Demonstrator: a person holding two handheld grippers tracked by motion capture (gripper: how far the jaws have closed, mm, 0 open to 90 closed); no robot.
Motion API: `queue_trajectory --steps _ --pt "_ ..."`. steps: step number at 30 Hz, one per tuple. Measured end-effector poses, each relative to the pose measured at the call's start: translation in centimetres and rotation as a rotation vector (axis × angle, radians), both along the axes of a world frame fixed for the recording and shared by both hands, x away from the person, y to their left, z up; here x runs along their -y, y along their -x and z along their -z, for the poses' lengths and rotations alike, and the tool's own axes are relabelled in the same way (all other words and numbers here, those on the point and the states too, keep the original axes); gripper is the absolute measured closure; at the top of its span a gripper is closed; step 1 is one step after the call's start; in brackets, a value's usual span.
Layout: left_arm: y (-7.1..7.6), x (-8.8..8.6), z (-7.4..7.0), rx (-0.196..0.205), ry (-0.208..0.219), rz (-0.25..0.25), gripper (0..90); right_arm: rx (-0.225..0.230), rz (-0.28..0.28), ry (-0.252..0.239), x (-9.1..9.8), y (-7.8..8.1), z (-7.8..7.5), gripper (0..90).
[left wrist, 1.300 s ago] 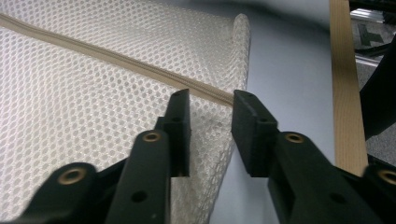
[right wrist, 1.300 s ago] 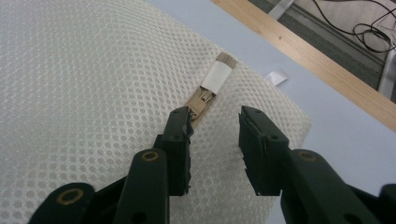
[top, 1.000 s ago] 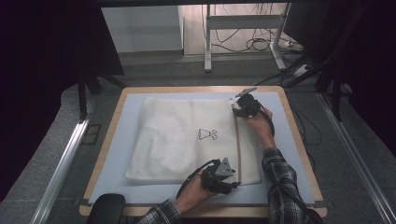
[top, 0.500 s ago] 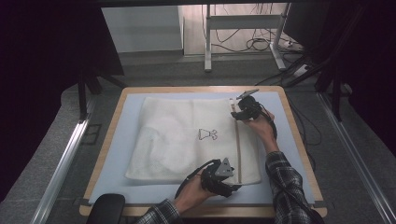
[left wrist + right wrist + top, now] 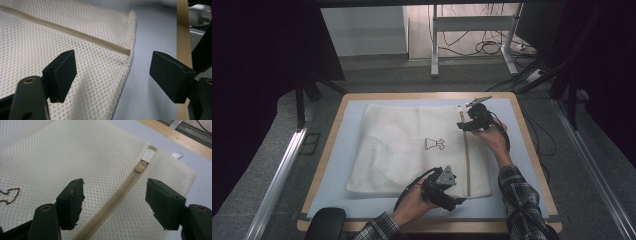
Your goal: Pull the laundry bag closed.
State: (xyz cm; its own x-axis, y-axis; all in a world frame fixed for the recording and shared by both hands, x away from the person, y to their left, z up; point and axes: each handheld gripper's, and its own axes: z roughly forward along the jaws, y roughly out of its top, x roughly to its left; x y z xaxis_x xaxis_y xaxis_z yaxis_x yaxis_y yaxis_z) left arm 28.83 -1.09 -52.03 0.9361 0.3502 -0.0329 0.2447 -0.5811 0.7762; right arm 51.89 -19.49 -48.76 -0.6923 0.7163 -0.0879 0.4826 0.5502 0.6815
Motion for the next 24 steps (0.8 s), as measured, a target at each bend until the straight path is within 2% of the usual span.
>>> queue_trajectory --steps 6,14,24 --pt "-0.1 -0.4 -0.2 0.014 -0.032 0.016 15.0 -0.002 -0.018 -0.001 -0.2 0.8 -0.2 24.7" --pt "-0.3 -1.1 -0.2 0.003 -0.055 0.011 11.2 -0.005 -0.017 -0.012 -0.2 1.7 -0.6 17.1" --pt "-0.5 -2.0 -0.3 0.016 -0.069 -0.016 6.8 -0.019 -0.036 -0.049 -0.3 2.8 -1.0 10.7"
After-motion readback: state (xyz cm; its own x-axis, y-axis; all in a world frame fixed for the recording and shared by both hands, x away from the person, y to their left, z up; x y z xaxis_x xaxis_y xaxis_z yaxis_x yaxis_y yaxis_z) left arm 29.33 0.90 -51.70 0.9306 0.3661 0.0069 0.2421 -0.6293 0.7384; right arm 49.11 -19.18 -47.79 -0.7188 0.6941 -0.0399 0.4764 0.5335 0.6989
